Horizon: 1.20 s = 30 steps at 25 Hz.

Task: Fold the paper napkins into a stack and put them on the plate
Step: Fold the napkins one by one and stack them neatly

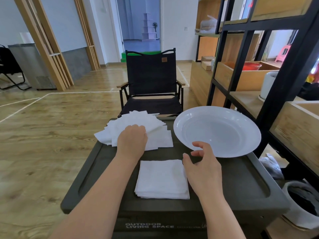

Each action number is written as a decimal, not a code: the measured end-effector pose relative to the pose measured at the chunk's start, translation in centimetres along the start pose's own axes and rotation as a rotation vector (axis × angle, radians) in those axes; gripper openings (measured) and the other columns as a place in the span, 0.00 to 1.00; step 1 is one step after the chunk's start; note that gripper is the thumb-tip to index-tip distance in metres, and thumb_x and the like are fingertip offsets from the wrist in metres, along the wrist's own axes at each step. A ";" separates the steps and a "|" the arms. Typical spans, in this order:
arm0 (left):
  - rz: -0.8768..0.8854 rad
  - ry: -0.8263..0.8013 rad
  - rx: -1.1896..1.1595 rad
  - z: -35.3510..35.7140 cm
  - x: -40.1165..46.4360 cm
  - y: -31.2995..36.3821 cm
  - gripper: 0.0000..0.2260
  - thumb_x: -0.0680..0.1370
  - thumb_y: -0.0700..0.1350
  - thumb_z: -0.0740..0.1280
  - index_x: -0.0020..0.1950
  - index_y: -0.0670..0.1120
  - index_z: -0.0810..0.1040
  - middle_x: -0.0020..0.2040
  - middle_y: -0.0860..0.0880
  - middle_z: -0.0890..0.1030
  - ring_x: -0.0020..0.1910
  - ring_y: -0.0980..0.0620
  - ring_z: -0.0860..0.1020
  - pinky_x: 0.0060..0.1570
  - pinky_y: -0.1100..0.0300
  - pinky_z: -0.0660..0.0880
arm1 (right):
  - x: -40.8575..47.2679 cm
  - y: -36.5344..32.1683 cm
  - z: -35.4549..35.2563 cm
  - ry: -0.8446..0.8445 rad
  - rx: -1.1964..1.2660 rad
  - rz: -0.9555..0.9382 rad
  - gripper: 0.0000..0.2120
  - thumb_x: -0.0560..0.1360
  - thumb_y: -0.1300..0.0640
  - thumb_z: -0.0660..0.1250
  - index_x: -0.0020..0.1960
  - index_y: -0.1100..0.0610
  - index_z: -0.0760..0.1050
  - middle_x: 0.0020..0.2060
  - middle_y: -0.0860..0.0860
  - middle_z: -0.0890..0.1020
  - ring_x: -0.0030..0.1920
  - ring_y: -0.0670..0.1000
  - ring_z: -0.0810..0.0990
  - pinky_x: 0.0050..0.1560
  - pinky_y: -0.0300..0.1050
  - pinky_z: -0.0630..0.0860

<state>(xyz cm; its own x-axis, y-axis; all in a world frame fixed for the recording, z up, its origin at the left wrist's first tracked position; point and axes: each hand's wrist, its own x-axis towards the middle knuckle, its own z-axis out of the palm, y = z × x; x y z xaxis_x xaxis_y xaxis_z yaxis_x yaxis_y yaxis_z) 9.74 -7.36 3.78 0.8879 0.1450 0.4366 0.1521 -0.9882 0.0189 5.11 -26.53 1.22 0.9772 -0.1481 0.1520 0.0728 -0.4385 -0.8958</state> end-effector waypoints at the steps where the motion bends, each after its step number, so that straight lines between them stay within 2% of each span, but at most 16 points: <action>1: 0.046 0.028 -0.052 -1.5 -0.6 0.0 0.10 0.81 0.45 0.58 0.49 0.45 0.78 0.47 0.48 0.80 0.47 0.49 0.75 0.41 0.61 0.68 | -0.1 -0.2 0.0 -0.020 0.003 -0.026 0.21 0.72 0.52 0.72 0.58 0.39 0.64 0.52 0.43 0.77 0.42 0.43 0.77 0.37 0.29 0.68; 3: 0.173 0.022 -0.185 -4.8 -2.8 -0.1 0.06 0.78 0.47 0.62 0.48 0.49 0.78 0.45 0.53 0.79 0.47 0.52 0.75 0.41 0.61 0.70 | -0.2 -0.7 -0.1 -0.092 0.016 -0.094 0.27 0.70 0.50 0.73 0.63 0.38 0.63 0.63 0.41 0.71 0.53 0.42 0.75 0.49 0.35 0.75; 4: 0.215 -0.009 -0.252 -6.5 -4.1 -0.3 0.04 0.77 0.49 0.64 0.46 0.53 0.78 0.43 0.56 0.79 0.46 0.55 0.74 0.39 0.62 0.70 | -0.2 -1.1 -0.3 -0.142 0.031 -0.113 0.31 0.70 0.48 0.73 0.67 0.37 0.61 0.66 0.40 0.68 0.59 0.42 0.71 0.58 0.41 0.74; 5: 0.226 -0.051 -0.337 -8.0 -5.4 -0.5 0.02 0.75 0.51 0.65 0.43 0.56 0.77 0.40 0.58 0.79 0.43 0.60 0.74 0.37 0.66 0.69 | -0.4 -1.4 -0.5 -0.192 0.058 -0.121 0.34 0.69 0.46 0.73 0.69 0.37 0.59 0.68 0.38 0.66 0.63 0.41 0.67 0.62 0.45 0.70; 6: 0.203 -0.102 -0.446 -9.1 -6.4 -0.7 0.03 0.74 0.53 0.65 0.42 0.57 0.77 0.39 0.60 0.79 0.41 0.63 0.74 0.35 0.70 0.69 | -0.5 -1.6 -0.7 -0.237 0.103 -0.127 0.32 0.69 0.45 0.73 0.68 0.37 0.62 0.66 0.36 0.68 0.62 0.39 0.67 0.62 0.43 0.70; 7: 0.156 -0.145 -0.570 -9.8 -7.1 -0.9 0.03 0.74 0.53 0.66 0.41 0.56 0.77 0.38 0.62 0.79 0.38 0.65 0.74 0.34 0.72 0.69 | -0.6 -1.7 -1.1 -0.277 0.169 -0.133 0.26 0.69 0.44 0.72 0.65 0.38 0.67 0.61 0.34 0.72 0.59 0.37 0.71 0.58 0.39 0.71; 9: 0.026 -0.173 -0.814 -9.9 -7.7 -1.3 0.03 0.74 0.52 0.68 0.41 0.55 0.79 0.36 0.59 0.80 0.33 0.63 0.74 0.35 0.73 0.68 | -0.7 -1.9 -1.7 -0.330 0.334 -0.111 0.10 0.70 0.46 0.70 0.51 0.42 0.78 0.48 0.37 0.82 0.50 0.40 0.80 0.46 0.34 0.76; 10: -0.047 -0.171 -0.939 -9.5 -7.9 -1.4 0.03 0.74 0.50 0.69 0.42 0.54 0.80 0.36 0.56 0.81 0.33 0.60 0.76 0.38 0.70 0.69 | -0.8 -2.0 -1.9 -0.346 0.404 -0.090 0.05 0.71 0.47 0.69 0.47 0.44 0.80 0.44 0.40 0.84 0.47 0.42 0.82 0.42 0.34 0.78; 12: -0.161 -0.172 -1.196 -8.5 -8.5 -1.3 0.03 0.76 0.47 0.69 0.44 0.53 0.82 0.41 0.53 0.85 0.41 0.53 0.83 0.44 0.62 0.75 | -0.9 -2.2 -2.0 -0.368 0.488 -0.034 0.04 0.73 0.50 0.68 0.46 0.47 0.81 0.43 0.43 0.86 0.45 0.44 0.84 0.42 0.36 0.80; 15: -0.317 -0.187 -1.405 -6.5 -9.2 -0.4 0.06 0.76 0.46 0.69 0.45 0.55 0.84 0.44 0.53 0.87 0.46 0.54 0.85 0.45 0.60 0.79 | -0.9 -2.2 -1.5 -0.410 0.493 0.066 0.05 0.74 0.51 0.68 0.48 0.48 0.81 0.44 0.44 0.86 0.46 0.45 0.84 0.45 0.41 0.80; 17: -0.447 -0.155 -1.401 -5.0 -9.0 0.1 0.05 0.76 0.47 0.69 0.44 0.54 0.85 0.43 0.54 0.87 0.44 0.55 0.84 0.40 0.64 0.78 | -0.9 -2.0 -0.9 -0.386 0.469 0.117 0.04 0.74 0.51 0.68 0.48 0.49 0.80 0.44 0.45 0.86 0.46 0.46 0.84 0.45 0.43 0.80; 19: -0.545 -0.075 -1.224 -3.4 -8.7 0.2 0.05 0.76 0.49 0.69 0.47 0.51 0.84 0.41 0.56 0.85 0.43 0.56 0.83 0.41 0.66 0.75 | -0.8 -1.7 -0.2 -0.299 0.423 0.152 0.06 0.74 0.52 0.69 0.49 0.52 0.80 0.44 0.47 0.85 0.46 0.48 0.83 0.47 0.44 0.80; 21: -0.536 -0.033 -0.971 -2.2 -8.8 0.3 0.11 0.76 0.51 0.69 0.53 0.47 0.83 0.39 0.58 0.81 0.41 0.61 0.78 0.39 0.68 0.70 | -0.8 -1.1 0.4 -0.206 0.251 0.119 0.08 0.74 0.51 0.68 0.50 0.54 0.79 0.44 0.47 0.84 0.46 0.47 0.81 0.48 0.43 0.78; 25: -0.452 -0.045 -0.691 -1.1 -9.4 0.6 0.12 0.77 0.54 0.66 0.50 0.48 0.83 0.35 0.59 0.76 0.34 0.64 0.72 0.32 0.71 0.62 | -0.9 -0.6 0.7 -0.105 -0.137 -0.002 0.04 0.75 0.50 0.66 0.44 0.49 0.73 0.36 0.42 0.76 0.37 0.42 0.74 0.34 0.31 0.66; 27: -0.444 -0.048 -0.633 -0.8 -9.6 0.8 0.12 0.77 0.54 0.65 0.50 0.48 0.82 0.38 0.56 0.79 0.35 0.61 0.72 0.34 0.67 0.64 | -0.9 -0.4 0.9 -0.132 -0.244 -0.033 0.04 0.75 0.51 0.65 0.43 0.49 0.72 0.34 0.41 0.74 0.34 0.41 0.73 0.31 0.30 0.62; 30: -0.442 -0.061 -0.582 -0.6 -9.6 0.8 0.11 0.77 0.54 0.65 0.51 0.48 0.82 0.46 0.53 0.82 0.40 0.58 0.73 0.42 0.64 0.66 | -1.0 -0.3 1.1 -0.156 -0.306 -0.038 0.04 0.74 0.52 0.65 0.42 0.50 0.72 0.33 0.42 0.74 0.33 0.42 0.73 0.30 0.31 0.62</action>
<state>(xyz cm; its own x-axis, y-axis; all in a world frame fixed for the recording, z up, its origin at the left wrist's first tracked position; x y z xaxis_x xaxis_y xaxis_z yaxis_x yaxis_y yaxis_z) 1.07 -9.61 0.08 0.8221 0.5218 0.2277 0.2613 -0.7011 0.6635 4.36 -25.29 0.86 0.9954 0.0003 0.0961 0.0697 -0.6904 -0.7201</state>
